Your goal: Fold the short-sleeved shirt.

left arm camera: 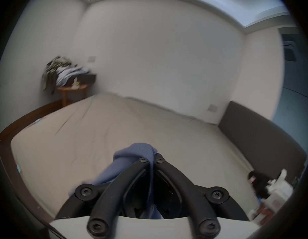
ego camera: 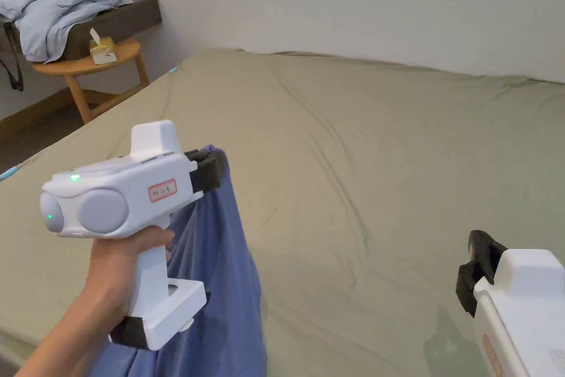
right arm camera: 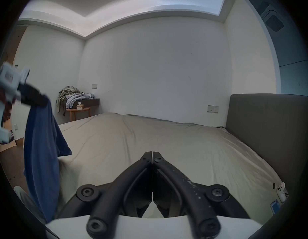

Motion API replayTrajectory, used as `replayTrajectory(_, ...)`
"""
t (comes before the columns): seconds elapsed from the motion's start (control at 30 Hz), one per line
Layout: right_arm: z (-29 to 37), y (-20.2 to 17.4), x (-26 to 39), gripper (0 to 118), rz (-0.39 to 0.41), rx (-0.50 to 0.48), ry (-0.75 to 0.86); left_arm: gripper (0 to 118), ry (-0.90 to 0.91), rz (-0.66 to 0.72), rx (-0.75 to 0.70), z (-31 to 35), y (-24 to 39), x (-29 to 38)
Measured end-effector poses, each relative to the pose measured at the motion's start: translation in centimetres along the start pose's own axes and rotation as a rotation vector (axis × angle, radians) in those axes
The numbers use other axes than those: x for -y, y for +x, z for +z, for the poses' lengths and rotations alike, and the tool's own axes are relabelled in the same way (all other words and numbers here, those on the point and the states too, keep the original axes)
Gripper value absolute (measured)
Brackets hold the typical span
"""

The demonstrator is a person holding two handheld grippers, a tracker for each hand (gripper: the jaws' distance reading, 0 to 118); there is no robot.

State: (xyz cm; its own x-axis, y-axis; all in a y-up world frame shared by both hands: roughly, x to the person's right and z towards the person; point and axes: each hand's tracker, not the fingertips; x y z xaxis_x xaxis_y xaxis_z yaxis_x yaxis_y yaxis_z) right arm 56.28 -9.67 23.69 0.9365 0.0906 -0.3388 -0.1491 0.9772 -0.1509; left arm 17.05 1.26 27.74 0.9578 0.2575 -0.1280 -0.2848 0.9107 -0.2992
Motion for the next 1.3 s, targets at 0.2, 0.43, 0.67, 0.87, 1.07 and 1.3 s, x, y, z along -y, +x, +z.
replayTrajectory(0.2,2.4,3.8,-0.4,1,-0.026,0.083,0.038,1,0.091,-0.137,0.200,0.0,9.7,-5.7)
replayTrajectory(0.43,5.1,8.6,-0.1,1,-0.044,0.201,0.053,1,0.054,-0.253,0.365,-4.0,19.9,-4.7)
replayTrajectory(0.67,7.7,13.2,1.1,1,-0.062,0.326,0.037,1,-0.155,-0.320,0.501,-10.4,26.6,4.0)
replayTrajectory(0.87,8.5,15.5,2.6,1,-0.064,0.369,-0.006,1,-0.457,-0.352,0.482,-15.1,27.3,15.1)
replayTrajectory(1.07,8.4,15.8,4.0,1,-0.076,0.378,-0.042,1,-0.703,-0.397,0.379,-18.2,25.0,25.7)
replayTrajectory(1.3,7.6,14.7,4.3,1,-0.076,0.356,-0.063,1,-0.768,-0.379,0.321,-19.4,24.2,29.2)
